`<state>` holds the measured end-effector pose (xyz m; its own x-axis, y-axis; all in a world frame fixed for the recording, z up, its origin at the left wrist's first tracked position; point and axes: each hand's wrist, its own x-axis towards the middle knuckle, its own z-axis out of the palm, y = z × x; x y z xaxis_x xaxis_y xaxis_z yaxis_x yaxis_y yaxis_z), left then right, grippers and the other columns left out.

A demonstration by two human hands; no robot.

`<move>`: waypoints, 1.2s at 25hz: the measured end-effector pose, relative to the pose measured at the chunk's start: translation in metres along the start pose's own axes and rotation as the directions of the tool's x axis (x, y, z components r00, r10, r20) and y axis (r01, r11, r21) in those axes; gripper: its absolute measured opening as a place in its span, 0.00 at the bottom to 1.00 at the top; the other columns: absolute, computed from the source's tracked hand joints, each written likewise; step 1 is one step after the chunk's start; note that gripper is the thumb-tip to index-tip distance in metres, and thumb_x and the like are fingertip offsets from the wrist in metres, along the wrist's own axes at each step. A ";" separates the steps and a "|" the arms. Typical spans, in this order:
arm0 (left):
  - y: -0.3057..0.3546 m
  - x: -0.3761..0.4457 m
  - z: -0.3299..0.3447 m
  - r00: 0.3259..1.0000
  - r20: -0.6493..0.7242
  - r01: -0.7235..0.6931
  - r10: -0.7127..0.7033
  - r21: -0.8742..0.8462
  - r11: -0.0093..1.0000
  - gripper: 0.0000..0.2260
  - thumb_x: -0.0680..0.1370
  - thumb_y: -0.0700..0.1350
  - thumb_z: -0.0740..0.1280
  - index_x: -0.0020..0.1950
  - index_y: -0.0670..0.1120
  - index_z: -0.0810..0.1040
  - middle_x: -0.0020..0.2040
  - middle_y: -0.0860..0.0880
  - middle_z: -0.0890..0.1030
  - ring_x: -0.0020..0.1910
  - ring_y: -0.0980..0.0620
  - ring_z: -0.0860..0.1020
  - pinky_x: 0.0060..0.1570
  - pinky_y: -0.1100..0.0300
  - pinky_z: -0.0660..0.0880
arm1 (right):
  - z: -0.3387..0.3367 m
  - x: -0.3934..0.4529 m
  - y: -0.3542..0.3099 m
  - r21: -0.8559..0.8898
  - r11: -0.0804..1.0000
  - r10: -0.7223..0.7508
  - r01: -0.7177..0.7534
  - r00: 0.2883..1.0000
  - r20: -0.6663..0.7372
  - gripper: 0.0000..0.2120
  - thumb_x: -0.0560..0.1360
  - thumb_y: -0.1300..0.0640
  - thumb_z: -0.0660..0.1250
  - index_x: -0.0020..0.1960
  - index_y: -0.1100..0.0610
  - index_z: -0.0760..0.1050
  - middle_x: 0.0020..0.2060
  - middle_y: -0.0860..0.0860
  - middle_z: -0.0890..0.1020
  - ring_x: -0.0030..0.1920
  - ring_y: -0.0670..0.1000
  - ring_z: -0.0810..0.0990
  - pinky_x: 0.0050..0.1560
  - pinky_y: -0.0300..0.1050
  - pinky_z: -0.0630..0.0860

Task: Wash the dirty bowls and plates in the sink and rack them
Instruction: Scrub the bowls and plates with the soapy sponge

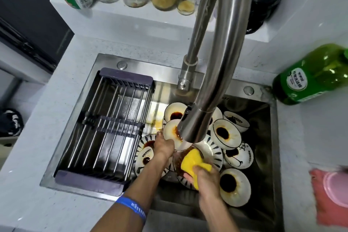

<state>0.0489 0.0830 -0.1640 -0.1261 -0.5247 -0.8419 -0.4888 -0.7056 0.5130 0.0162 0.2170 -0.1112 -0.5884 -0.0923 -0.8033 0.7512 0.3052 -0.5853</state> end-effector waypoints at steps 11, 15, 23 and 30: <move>-0.027 -0.083 -0.078 0.814 0.071 -0.484 0.577 0.632 0.605 0.37 0.69 0.31 0.62 0.76 0.54 0.63 0.62 0.44 0.67 0.60 0.43 0.71 0.57 0.46 0.74 | 0.029 -0.086 0.037 -0.438 0.641 -0.598 0.631 0.768 0.231 0.13 0.73 0.60 0.72 0.53 0.45 0.76 0.50 0.42 0.78 0.52 0.46 0.77 0.54 0.48 0.76; -0.019 -0.086 -0.096 0.740 0.112 -0.580 0.663 0.606 0.544 0.34 0.71 0.34 0.63 0.76 0.53 0.63 0.61 0.47 0.66 0.59 0.49 0.69 0.55 0.58 0.70 | 0.058 -0.060 0.033 -0.419 0.396 -0.696 0.817 0.565 0.444 0.18 0.68 0.69 0.68 0.54 0.55 0.81 0.57 0.46 0.79 0.64 0.46 0.73 0.69 0.40 0.67; 0.018 -0.088 -0.113 0.940 -0.021 -0.323 0.340 0.261 0.910 0.18 0.80 0.48 0.62 0.70 0.57 0.71 0.64 0.49 0.77 0.62 0.48 0.75 0.66 0.48 0.72 | 0.071 -0.067 0.021 -0.480 0.144 -0.382 0.865 0.496 0.779 0.23 0.71 0.65 0.64 0.66 0.58 0.75 0.67 0.48 0.71 0.70 0.45 0.63 0.72 0.34 0.56; 0.021 -0.087 -0.114 0.964 -0.040 -0.240 0.261 0.284 0.928 0.26 0.77 0.57 0.57 0.75 0.57 0.64 0.73 0.46 0.70 0.71 0.43 0.69 0.70 0.41 0.67 | 0.073 -0.058 0.006 -0.421 0.306 -0.293 0.854 0.505 0.812 0.21 0.68 0.70 0.64 0.58 0.57 0.79 0.56 0.48 0.78 0.58 0.45 0.73 0.62 0.41 0.71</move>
<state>0.1477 0.0595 -0.0610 -0.2146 -0.7095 -0.6713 -0.6688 -0.3942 0.6304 0.0769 0.1556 -0.0761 -0.2743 -0.9055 -0.3238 -0.3987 0.4135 -0.8186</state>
